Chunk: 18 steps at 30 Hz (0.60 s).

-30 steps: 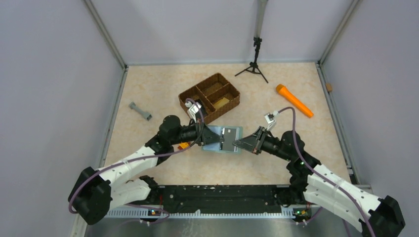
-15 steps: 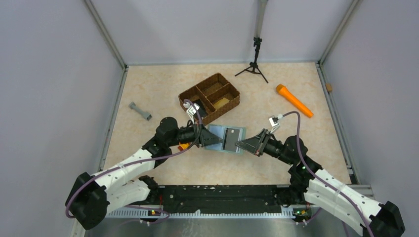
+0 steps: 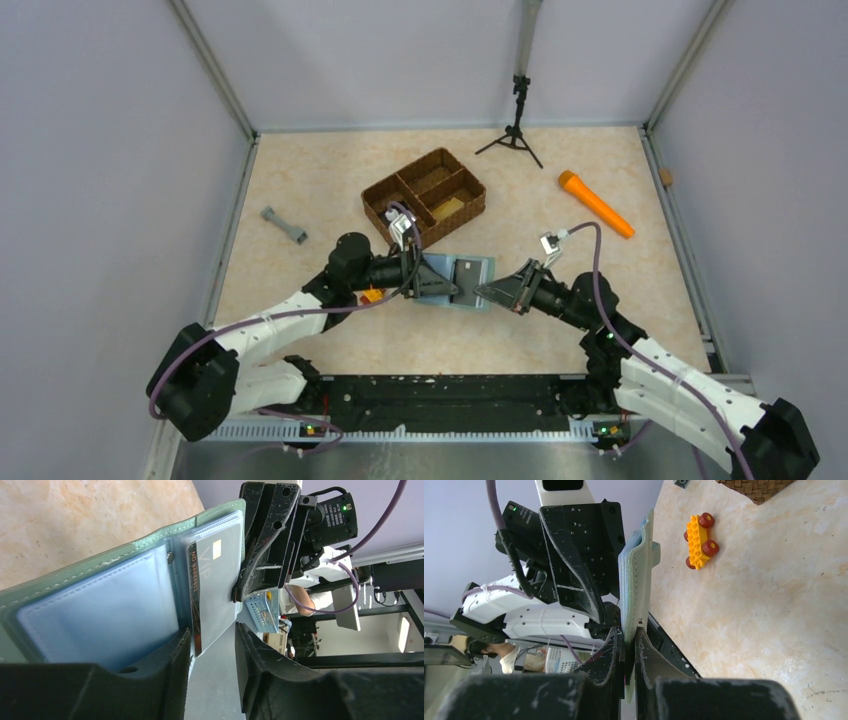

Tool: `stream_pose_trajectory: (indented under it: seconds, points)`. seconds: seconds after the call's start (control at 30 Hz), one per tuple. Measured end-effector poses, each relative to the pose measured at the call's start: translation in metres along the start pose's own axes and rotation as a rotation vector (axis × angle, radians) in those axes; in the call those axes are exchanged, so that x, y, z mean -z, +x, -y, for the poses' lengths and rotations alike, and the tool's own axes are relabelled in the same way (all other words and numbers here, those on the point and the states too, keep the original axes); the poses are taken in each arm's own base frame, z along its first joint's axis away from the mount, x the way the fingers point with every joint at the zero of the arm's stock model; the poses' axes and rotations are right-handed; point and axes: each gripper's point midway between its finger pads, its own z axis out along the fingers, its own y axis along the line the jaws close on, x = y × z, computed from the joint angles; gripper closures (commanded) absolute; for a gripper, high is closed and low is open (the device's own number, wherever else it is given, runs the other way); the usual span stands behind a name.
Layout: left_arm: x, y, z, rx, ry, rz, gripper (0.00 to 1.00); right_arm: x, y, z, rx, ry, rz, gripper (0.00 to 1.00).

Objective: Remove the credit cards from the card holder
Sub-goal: Remove the credit card from the card holder.

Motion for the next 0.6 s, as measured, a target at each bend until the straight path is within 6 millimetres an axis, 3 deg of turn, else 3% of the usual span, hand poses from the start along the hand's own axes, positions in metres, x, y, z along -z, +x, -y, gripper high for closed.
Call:
stream_pose_trajectory:
  seconds: [0.07, 0.23, 0.47, 0.57, 0.6]
  points:
    - [0.0, 0.0, 0.0, -0.002, 0.0, -0.003, 0.61, 0.0, 0.001, 0.0, 0.0, 0.0, -0.003, 1.0]
    - [0.0, -0.002, 0.002, -0.007, 0.006, 0.003, 0.84, 0.0, -0.001, -0.004, 0.005, -0.017, 0.002, 1.0]
    - [0.002, -0.013, 0.019, 0.019, 0.112, 0.049, 0.85, 0.001, -0.01, -0.021, 0.027, -0.097, 0.037, 1.0]
    - [0.005, -0.018, 0.033, 0.014, 0.175, 0.062, 1.0, 0.003, -0.016, -0.033, 0.034, -0.14, 0.061, 1.0]
    - [0.006, -0.019, 0.039, 0.006, 0.195, 0.068, 1.0, 0.004, -0.018, -0.037, 0.038, -0.157, 0.068, 1.0]
